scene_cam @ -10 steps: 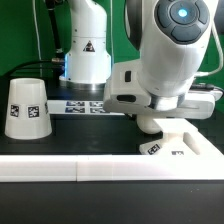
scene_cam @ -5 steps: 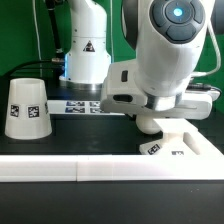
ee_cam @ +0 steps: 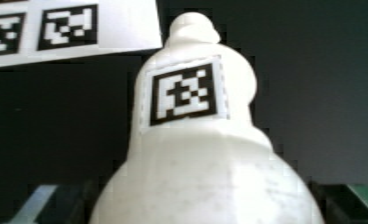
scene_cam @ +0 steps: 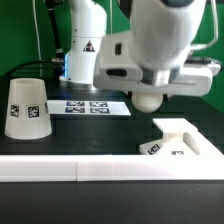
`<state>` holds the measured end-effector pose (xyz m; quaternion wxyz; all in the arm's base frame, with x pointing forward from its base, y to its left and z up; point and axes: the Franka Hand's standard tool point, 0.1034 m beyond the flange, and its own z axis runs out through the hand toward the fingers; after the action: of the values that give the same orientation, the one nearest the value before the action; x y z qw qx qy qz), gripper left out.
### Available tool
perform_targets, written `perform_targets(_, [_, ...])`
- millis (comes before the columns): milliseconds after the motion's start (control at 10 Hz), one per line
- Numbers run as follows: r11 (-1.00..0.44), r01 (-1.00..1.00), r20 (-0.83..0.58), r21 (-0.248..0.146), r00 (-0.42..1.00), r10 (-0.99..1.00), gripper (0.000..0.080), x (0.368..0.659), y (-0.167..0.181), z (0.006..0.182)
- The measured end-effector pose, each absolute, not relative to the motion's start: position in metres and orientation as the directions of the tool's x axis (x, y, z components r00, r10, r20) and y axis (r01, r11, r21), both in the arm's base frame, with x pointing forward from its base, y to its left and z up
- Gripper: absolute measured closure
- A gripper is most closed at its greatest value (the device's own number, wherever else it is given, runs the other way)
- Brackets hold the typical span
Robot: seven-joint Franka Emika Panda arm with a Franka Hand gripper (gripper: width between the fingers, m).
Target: Assemble lamp
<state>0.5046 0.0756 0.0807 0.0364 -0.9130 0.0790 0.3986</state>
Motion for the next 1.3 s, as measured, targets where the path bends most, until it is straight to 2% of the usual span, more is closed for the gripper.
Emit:
perform_targets(300, [-0.984,-0.179,-0.685,-0.01,0.718,-0.123,0.0222,0.512,0.078,0.074])
perform_targets(500, [-0.99,-0.135,-0.55,-0.044,0.831,-0.089,0.0222,0.522,0.074,0.073])
perform_targets(600, [-0.99,-0.129,-0.529,-0.052,0.844,-0.082,0.0222,0.521,0.073,0.084])
perform_targets(800, [-0.992,-0.11,-0.439,-0.06,0.895,-0.073,0.0222,0.54,0.078,0.113])
perform_targets(900, [-0.992,-0.105,-0.373,-0.065,0.925,-0.073,0.0222,0.552,0.078,0.121])
perform_targets(1300, [-0.99,-0.113,-0.102,-0.08,0.989,-0.104,0.0222,0.566,0.081,0.12])
